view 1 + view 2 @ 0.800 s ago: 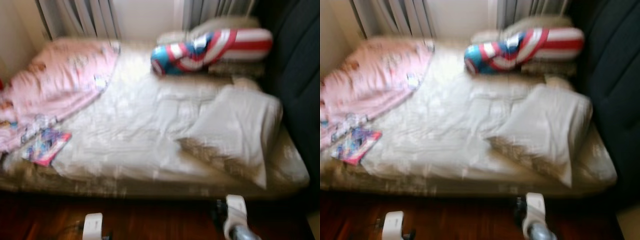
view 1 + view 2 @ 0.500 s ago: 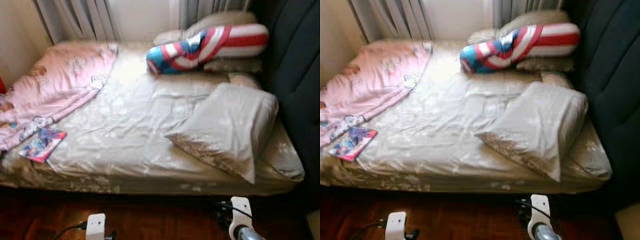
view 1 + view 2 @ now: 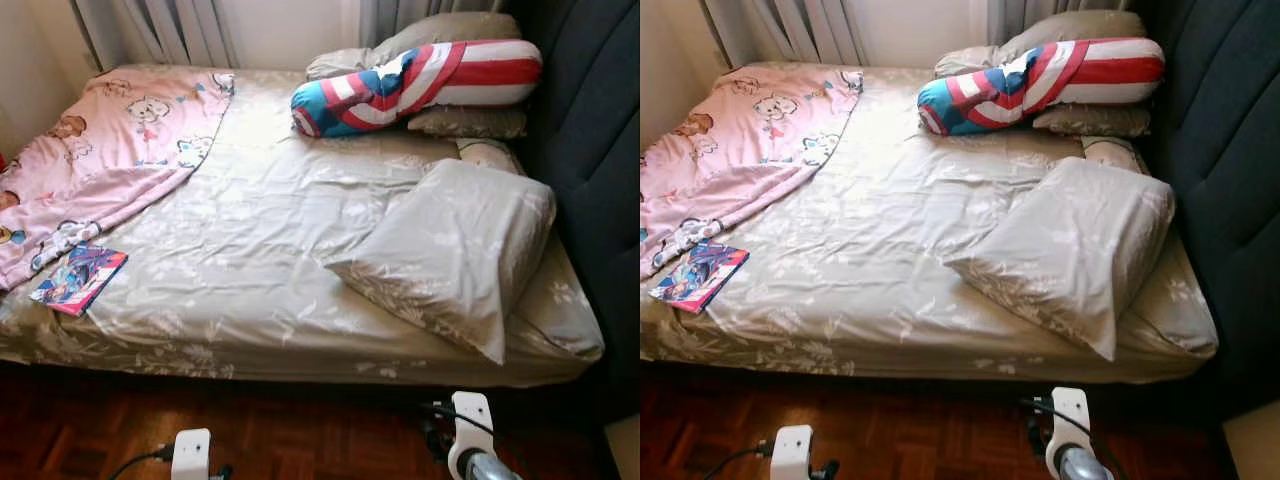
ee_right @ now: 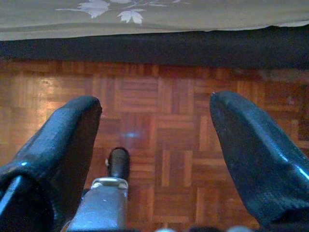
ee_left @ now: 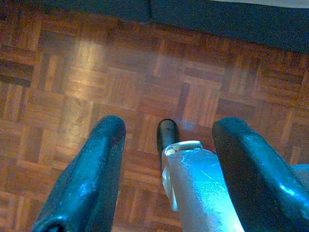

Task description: Clean up the room

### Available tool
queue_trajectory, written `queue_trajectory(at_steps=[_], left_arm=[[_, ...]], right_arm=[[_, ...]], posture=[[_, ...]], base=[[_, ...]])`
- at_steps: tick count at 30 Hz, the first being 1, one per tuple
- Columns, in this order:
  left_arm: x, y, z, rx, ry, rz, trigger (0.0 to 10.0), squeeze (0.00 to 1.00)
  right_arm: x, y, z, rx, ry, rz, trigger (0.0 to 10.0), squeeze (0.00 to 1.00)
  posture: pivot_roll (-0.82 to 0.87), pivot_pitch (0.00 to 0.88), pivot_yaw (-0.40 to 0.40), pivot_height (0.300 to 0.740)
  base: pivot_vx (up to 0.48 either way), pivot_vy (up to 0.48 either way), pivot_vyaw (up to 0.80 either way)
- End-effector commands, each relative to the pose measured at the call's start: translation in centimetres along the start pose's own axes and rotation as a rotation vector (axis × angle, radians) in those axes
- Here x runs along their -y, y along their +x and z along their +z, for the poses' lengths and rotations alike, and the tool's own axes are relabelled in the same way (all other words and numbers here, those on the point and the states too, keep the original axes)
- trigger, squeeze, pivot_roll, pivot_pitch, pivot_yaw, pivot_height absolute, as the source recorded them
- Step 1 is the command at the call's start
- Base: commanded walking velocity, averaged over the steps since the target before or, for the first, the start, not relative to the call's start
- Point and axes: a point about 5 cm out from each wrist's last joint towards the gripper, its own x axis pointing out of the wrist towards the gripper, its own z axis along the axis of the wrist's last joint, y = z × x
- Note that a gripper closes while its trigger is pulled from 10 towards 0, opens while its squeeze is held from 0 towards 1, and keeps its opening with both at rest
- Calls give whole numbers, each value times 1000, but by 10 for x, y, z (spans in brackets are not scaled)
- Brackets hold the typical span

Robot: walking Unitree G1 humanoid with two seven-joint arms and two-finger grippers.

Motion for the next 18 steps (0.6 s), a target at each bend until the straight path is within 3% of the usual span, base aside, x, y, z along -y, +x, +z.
queue_trajectory(at_steps=[1,5,18], left_arm=[[0,-1,-4,-21,-3,-3,10000,0],[1,0,-3,-18,0,-5,10000,0],[2,-1,-5,-13,2,-7,10000,0]], right_arm=[[1,-1,-5,-24,10,-8,10000,0],[1,-1,-5,-23,5,-6,10000,0],[1,-1,-3,-4,6,-5,10000,0]], posture=[[23,129,-27,740],[23,130,-28,740],[24,132,-29,740]], base=[[0,0,-756],[121,0,-744],[254,0,0]])
